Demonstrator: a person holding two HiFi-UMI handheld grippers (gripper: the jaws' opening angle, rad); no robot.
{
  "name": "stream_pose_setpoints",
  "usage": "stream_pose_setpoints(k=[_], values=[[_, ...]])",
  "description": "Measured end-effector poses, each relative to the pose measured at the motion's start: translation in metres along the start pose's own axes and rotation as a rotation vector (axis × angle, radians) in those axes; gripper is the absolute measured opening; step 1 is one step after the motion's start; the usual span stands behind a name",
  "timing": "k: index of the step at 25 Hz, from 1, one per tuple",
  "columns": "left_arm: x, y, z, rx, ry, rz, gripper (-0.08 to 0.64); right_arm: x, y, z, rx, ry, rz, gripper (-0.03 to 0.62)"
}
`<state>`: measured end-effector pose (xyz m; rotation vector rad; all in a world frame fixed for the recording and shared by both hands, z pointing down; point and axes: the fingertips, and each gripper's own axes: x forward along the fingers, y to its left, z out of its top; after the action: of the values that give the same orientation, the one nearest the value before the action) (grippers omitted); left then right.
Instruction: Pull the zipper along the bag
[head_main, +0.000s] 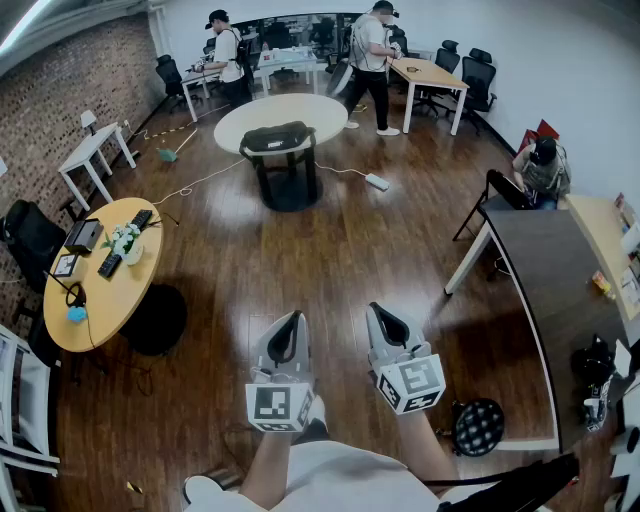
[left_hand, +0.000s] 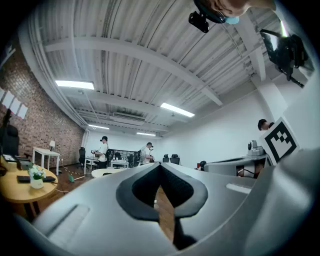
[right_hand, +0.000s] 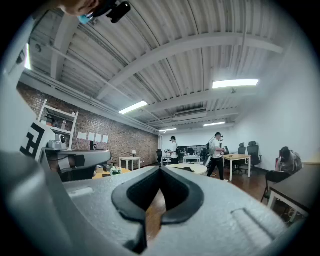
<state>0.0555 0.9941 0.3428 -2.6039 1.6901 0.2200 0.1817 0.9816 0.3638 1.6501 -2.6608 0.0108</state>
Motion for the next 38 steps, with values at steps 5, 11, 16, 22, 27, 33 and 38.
stream_pose_setpoints(k=[5,11,16,22,27,33,38], values=[[0.069,0.090,0.025,0.038,-0.037,-0.009,0.017,0.114,0.010,0.020,-0.038,-0.029,0.038,-0.009],[0.144,0.151,-0.004,-0.011,0.023,-0.004,0.017,0.211,0.005,0.004,-0.025,0.031,0.078,-0.009],[0.224,0.185,-0.022,-0.019,0.045,-0.022,0.017,0.290,-0.030,0.008,-0.030,0.006,0.091,-0.009],[0.368,0.228,-0.038,0.014,0.043,-0.023,0.017,0.415,-0.116,0.019,0.005,-0.035,0.115,-0.009],[0.477,0.251,-0.015,0.062,0.022,-0.029,0.017,0.502,-0.191,0.068,-0.012,-0.100,0.132,-0.009],[0.556,0.311,-0.046,0.068,0.100,0.042,0.017,0.598,-0.250,0.025,0.111,0.021,0.123,-0.009],[0.630,0.389,-0.080,0.043,0.139,0.049,0.017,0.694,-0.273,0.004,0.103,0.035,0.124,-0.009]])
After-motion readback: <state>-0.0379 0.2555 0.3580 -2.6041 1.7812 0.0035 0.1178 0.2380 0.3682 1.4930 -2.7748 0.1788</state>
